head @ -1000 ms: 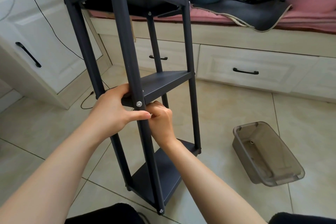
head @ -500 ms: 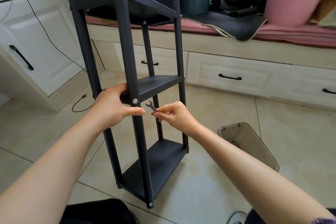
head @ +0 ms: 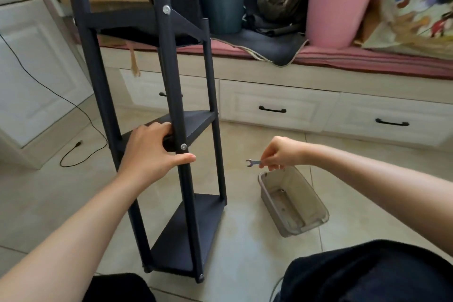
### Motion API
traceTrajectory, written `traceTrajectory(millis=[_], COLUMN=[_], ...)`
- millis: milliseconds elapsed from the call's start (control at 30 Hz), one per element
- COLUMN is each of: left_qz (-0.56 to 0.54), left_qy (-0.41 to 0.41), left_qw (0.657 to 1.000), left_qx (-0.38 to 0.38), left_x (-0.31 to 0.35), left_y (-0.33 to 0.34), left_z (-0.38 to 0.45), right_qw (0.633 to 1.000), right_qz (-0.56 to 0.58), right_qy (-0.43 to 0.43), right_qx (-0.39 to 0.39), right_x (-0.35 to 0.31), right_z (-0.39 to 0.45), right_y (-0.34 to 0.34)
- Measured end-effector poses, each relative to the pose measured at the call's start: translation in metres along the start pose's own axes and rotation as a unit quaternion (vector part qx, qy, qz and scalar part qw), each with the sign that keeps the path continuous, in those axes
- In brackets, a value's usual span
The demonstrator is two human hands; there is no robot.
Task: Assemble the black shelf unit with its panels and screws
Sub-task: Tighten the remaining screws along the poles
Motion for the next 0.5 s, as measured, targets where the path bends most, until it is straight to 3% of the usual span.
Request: traceTrajectory(millis=[267, 500], left_qz=[0.051, 0.057], left_qy=[0.020, 0.011], left_qw=[0.997, 0.997], left_qx=[0.054, 0.054], left_x=[0.024, 0.028], left_y=[0.037, 0.041], left_z=[-0.017, -0.018], right_qw=[0.984, 0.968], right_qz=[0.062, 0.048], right_qy=[0.162, 0.238], right_qx=[0.048, 0.061], right_x=[0.123, 0.166], right_z=[-0.017, -0.001], right_y=[0.068, 0.109])
Point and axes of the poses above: each hand's wrist, its own z-axis towards the middle knuckle, its own y-axis out of the palm, x = y × z, the point moved 1 cm from there along z, towards the middle knuckle, and after that the axes turned 8 degrees about x, right-handed, at the moved point
